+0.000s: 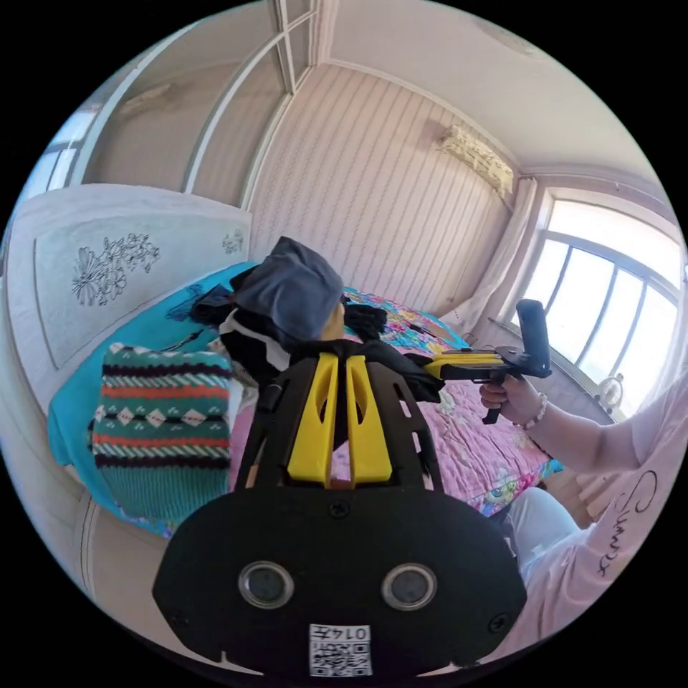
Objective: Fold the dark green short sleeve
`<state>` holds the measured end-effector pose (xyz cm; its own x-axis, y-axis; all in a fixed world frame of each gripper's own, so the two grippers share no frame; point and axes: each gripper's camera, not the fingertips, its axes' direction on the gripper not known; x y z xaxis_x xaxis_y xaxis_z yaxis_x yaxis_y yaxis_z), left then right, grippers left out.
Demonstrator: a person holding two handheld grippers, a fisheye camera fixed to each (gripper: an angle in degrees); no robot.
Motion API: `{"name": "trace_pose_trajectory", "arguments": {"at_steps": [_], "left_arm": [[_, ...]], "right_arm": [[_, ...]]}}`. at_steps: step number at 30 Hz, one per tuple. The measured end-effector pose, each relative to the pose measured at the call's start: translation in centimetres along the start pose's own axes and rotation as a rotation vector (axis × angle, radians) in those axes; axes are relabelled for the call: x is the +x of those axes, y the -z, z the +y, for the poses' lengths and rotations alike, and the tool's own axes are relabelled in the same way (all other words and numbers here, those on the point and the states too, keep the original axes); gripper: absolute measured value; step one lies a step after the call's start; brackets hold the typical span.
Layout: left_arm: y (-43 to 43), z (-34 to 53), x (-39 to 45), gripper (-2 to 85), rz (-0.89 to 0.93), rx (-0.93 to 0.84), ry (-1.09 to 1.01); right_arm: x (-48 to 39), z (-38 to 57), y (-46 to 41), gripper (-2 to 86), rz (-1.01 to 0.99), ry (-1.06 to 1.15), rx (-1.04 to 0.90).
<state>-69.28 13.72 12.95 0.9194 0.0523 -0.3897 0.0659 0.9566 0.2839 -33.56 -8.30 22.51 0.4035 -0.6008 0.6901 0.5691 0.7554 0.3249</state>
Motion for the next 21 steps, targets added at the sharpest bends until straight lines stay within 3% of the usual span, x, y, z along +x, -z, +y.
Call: {"name": "trace_pose_trajectory", "arguments": {"at_steps": [6, 11, 14, 19, 21], "left_arm": [[-8.3, -5.0, 7.6, -1.0, 0.18, 0.003, -0.029], [-11.1, -5.4, 15.9, -1.0, 0.33, -0.006, -0.175], [-15.2, 0.1, 19.7, -1.0, 0.352, -0.197, -0.179], [-26.5, 13.8, 20.8, -1.0, 0.373, -0.673, 0.164], [-28.4, 16.3, 21.0, -0.9, 0.375, -0.775, 0.226]], "right_arm": [[5.3, 4.2, 11.8, 1.7, 0.21, -0.102, 0.096], [6.6, 11.8, 21.1, 1.9, 0.253, -0.167, 0.204], [7.7, 19.5, 21.4, 1.9, 0.234, -0.301, 0.143], [11.2, 34.1, 12.8, 1.4, 0.143, -0.654, -0.226], [10.5, 37.0, 10.9, 1.0, 0.194, -0.641, -0.345]]}}
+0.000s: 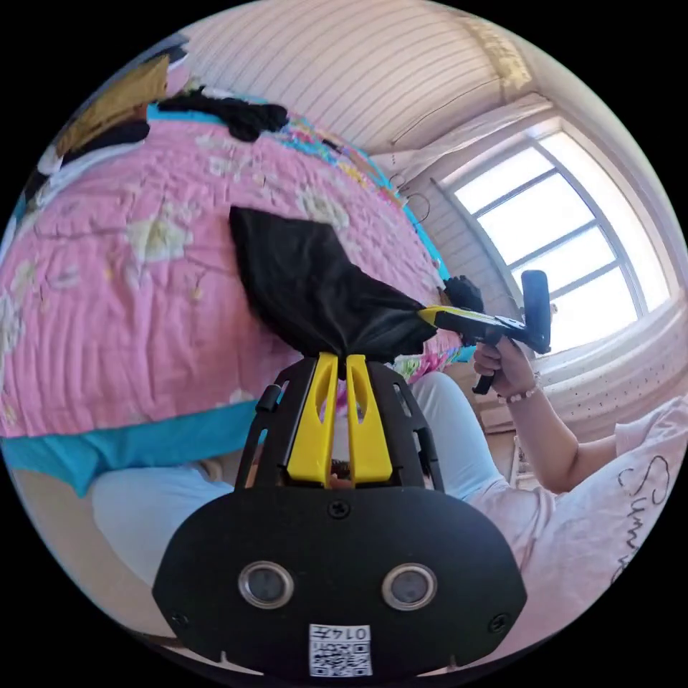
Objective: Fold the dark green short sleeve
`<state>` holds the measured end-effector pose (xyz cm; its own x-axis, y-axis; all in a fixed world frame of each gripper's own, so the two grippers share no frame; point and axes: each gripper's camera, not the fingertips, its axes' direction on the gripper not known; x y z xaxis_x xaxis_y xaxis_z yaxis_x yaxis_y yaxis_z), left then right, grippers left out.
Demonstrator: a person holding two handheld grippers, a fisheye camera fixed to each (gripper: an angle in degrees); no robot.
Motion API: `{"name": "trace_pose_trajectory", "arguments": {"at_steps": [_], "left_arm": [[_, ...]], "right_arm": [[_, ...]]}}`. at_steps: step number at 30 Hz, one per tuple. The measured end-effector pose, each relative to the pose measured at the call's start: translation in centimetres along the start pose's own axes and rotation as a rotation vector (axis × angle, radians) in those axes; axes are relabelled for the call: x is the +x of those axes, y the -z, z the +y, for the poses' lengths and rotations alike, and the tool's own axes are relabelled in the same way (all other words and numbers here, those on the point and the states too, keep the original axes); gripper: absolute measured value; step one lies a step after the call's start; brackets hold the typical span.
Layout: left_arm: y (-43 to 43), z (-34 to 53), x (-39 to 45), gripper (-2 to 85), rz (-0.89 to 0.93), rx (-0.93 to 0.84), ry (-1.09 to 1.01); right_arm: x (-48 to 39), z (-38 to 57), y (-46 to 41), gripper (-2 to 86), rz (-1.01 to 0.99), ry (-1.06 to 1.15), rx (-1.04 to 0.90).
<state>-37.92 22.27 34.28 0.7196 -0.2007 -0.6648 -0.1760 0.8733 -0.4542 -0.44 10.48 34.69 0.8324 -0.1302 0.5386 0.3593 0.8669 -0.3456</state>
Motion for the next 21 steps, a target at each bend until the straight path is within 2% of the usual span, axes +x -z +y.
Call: {"name": "trace_pose_trajectory", "arguments": {"at_steps": [3, 8, 11, 14, 16, 19, 21], "left_arm": [[-0.3, 0.2, 0.6, -0.9, -0.019, 0.006, 0.002], [0.7, -0.2, 2.0, -0.7, -0.111, 0.038, -0.036], [-0.2, -0.7, 2.1, -0.8, -0.135, 0.039, -0.056], [-1.2, -1.4, 2.3, -0.9, -0.103, 0.03, -0.062], [-1.1, -2.1, 3.2, -0.8, -0.1, 0.053, -0.095], [-0.6, -2.7, 4.3, -0.1, -0.086, 0.118, -0.124], [-0.5, -2.7, 4.7, 1.3, -0.111, 0.154, -0.145]], "right_arm": [[-0.2, 2.3, -0.7, 0.5, 0.121, 0.057, -0.014], [-2.1, 2.8, -0.8, 2.9, -0.034, 0.217, 0.023], [-5.0, 2.7, -1.8, 8.2, -0.101, 0.314, 0.077], [-8.2, 2.6, -3.8, 11.1, -0.062, 0.427, 0.06], [-9.0, 2.5, -5.4, 9.3, 0.017, 0.464, 0.014], [-6.8, 3.2, -3.4, 1.7, -0.081, 0.384, 0.087], [-4.3, 3.9, -1.6, 0.9, -0.097, 0.308, 0.133]]}}
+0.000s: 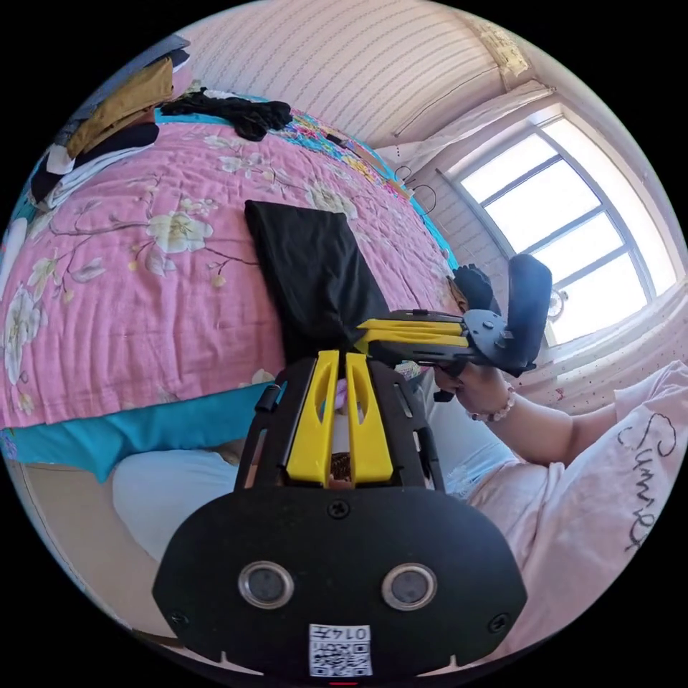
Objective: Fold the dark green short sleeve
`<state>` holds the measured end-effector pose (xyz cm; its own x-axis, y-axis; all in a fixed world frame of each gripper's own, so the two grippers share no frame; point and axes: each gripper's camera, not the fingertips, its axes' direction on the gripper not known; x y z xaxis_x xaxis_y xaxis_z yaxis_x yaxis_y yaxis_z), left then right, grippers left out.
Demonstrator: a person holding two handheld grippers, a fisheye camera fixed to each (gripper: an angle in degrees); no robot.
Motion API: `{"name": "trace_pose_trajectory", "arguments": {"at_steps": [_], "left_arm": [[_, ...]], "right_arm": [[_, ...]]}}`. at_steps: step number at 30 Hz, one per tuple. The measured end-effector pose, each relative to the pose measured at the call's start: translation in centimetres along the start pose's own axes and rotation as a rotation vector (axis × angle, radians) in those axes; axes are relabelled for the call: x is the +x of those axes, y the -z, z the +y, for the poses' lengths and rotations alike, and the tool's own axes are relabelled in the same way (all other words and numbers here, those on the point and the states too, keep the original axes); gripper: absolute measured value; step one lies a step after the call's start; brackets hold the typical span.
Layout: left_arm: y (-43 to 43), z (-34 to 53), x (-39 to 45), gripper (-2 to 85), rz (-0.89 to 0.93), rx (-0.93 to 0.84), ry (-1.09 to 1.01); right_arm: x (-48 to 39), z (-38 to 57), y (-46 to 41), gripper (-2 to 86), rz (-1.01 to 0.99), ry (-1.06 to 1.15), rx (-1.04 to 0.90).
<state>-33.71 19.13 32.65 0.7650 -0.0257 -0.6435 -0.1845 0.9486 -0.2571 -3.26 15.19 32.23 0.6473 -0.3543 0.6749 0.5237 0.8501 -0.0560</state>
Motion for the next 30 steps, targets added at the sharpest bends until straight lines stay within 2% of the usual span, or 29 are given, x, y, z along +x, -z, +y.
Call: {"name": "trace_pose_trajectory", "arguments": {"at_steps": [4, 9, 12, 15, 20, 24, 30], "left_arm": [[-2.4, -0.4, -0.5, 5.6, -0.09, -0.079, 0.019], [-7.0, -0.9, -1.4, 7.2, -0.073, -0.204, 0.104], [-9.6, -1.1, -0.6, 4.9, -0.111, -0.271, 0.07], [-9.9, -0.9, 0.7, -0.2, -0.148, -0.259, 0.006], [-7.1, 0.6, 1.6, -0.8, -0.148, -0.203, -0.028], [-5.5, 1.7, 0.5, -0.3, -0.052, -0.157, 0.093], [-4.2, 1.5, 2.1, 6.1, -0.102, -0.064, 0.078]], "right_arm": [[6.0, 4.4, 6.3, 0.3, 0.014, -0.223, 0.15], [11.4, 11.0, 11.8, 0.2, 0.079, -0.475, 0.283], [13.7, 15.4, 13.8, 0.2, 0.035, -0.631, 0.367], [15.3, 19.4, 14.6, 0.2, -0.022, -0.758, 0.423], [15.6, 23.8, 16.6, 0.3, 0.109, -0.804, 0.392], [17.3, 26.8, 15.7, 0.7, 0.172, -0.909, 0.181], [12.3, 27.0, 16.2, 2.0, 0.376, -0.823, 0.131]]}}
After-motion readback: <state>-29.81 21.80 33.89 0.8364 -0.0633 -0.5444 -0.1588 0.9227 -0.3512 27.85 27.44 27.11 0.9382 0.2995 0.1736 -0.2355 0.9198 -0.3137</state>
